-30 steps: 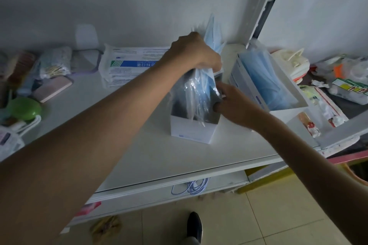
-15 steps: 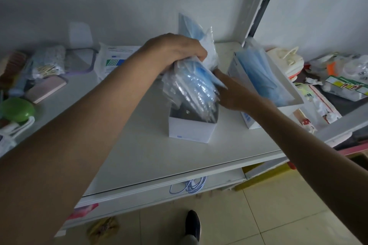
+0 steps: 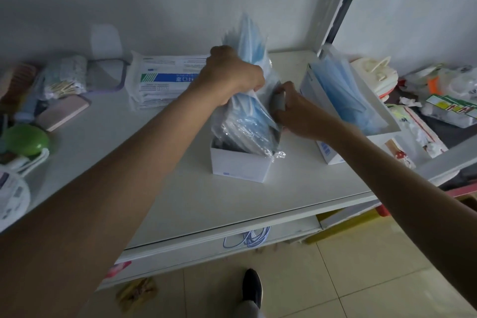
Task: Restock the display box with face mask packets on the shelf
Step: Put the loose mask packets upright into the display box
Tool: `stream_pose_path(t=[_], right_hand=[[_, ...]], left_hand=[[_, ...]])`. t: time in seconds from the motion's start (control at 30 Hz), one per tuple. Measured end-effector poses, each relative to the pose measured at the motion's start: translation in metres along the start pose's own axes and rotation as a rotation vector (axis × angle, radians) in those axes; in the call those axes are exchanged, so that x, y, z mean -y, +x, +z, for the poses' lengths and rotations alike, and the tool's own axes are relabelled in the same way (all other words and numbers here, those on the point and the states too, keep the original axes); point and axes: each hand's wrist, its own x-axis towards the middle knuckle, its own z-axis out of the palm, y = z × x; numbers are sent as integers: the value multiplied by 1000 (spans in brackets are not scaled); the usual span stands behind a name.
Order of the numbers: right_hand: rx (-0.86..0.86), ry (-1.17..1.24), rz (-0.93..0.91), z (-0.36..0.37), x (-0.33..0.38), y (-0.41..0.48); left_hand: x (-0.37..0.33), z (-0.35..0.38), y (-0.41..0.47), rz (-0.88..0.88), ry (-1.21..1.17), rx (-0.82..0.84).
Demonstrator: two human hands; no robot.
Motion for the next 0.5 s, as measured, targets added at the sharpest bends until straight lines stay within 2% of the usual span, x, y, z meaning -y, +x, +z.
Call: stream_pose_path(t=[0.13, 0.23, 0.27, 0.33, 0.4, 0.5], right_hand=[[-36, -67, -35, -1, 9, -4], [-141, -34, -82, 6, 8, 7], [-144, -92, -105, 9, 5, 11], [-86, -377, -154, 17, -4, 19], [-57, -588, -123, 18, -5, 17], [-138, -679, -102, 12, 8, 4]], left_hand=[[-1, 7, -1, 24, 112, -15], [0, 4, -1, 30, 165, -14], [-1, 3, -2, 41, 196, -22], [-3, -1, -4, 62, 253, -13], [-4, -2, -5, 56, 264, 44], [-1, 2, -4, 14, 229, 114]])
